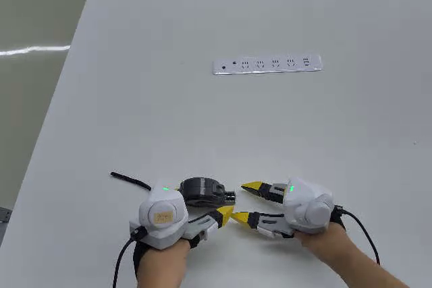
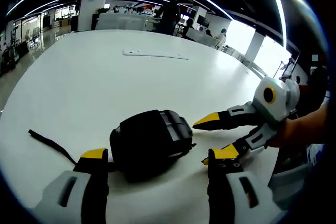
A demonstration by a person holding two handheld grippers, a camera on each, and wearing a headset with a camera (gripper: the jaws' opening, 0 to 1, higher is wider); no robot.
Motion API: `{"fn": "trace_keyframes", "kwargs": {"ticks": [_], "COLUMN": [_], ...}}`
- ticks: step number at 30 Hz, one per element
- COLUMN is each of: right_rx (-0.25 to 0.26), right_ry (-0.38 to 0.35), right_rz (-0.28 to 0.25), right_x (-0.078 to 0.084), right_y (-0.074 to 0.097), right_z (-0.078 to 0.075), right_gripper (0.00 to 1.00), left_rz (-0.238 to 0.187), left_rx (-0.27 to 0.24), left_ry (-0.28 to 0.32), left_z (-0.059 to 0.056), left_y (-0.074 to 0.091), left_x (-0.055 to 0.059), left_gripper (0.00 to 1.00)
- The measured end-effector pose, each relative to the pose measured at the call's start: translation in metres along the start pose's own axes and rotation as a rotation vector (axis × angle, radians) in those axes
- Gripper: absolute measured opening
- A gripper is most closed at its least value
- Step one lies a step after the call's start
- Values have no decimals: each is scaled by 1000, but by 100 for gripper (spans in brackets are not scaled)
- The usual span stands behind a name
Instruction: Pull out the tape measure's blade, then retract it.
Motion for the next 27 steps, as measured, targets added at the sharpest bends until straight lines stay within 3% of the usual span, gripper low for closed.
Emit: {"fn": "trace_keyframes", "kwargs": {"ticks": [14, 17, 27], "right_rx": [47, 64, 108], "right_ry": [-51, -55, -70], "right_rz": [-4, -17, -40], "right_x": [8, 6, 4], "right_y": [19, 25, 39], "right_z": [4, 6, 12], "right_gripper": [46, 46, 47], "left_rz": [-21, -30, -70], "left_rx": [51, 59, 103], "left_ry": [-24, -91, -70], "left_z": [7, 4, 14], "left_y": [12, 15, 29], "left_x": [7, 8, 15], "left_gripper": [77, 76, 76]}}
Point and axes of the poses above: the centre of the closed fingertips' face, and the gripper's own axes: y roughly backward along the fingers, z roughly to its left, x roughly out of its underside, the point moved 7 cm from there along y, roughly backward along the fingers, and after that the axes turned 14 degrees about z, right-handed, at the moved point
